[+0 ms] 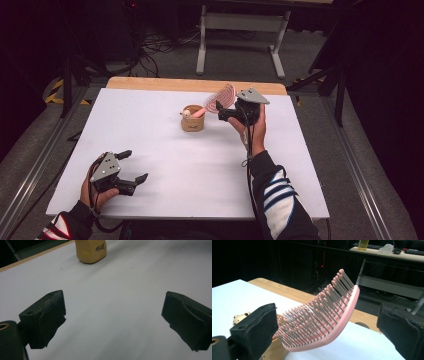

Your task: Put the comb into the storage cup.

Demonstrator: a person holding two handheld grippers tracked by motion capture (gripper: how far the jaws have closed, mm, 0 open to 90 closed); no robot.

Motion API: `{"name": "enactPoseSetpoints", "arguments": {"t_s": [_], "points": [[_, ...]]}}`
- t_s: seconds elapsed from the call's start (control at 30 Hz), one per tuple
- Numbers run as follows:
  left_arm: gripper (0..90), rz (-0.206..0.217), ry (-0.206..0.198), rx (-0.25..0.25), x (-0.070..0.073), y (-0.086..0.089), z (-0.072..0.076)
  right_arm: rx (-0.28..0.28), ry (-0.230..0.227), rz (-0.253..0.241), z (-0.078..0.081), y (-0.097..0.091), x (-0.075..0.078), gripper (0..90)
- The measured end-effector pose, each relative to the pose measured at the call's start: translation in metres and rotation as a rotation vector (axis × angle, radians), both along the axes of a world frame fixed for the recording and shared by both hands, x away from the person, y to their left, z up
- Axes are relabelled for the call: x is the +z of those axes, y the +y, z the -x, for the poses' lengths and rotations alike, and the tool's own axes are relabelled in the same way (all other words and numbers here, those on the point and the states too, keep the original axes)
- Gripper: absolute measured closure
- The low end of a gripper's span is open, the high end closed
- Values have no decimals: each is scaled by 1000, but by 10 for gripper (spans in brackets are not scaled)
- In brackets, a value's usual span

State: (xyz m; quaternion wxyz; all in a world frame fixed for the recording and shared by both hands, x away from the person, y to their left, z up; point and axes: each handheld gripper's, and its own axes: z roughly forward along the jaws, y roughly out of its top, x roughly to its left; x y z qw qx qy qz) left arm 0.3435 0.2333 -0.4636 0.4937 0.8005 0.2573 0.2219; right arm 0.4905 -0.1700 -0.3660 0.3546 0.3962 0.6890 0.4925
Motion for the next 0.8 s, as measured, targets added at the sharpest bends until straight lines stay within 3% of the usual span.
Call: {"name": "enactPoseSetpoints", "arguments": {"t_s": [0.8], "points": [[61, 0, 6, -7, -1, -3, -3, -4, -19, 82, 19, -20, 11, 39]]}}
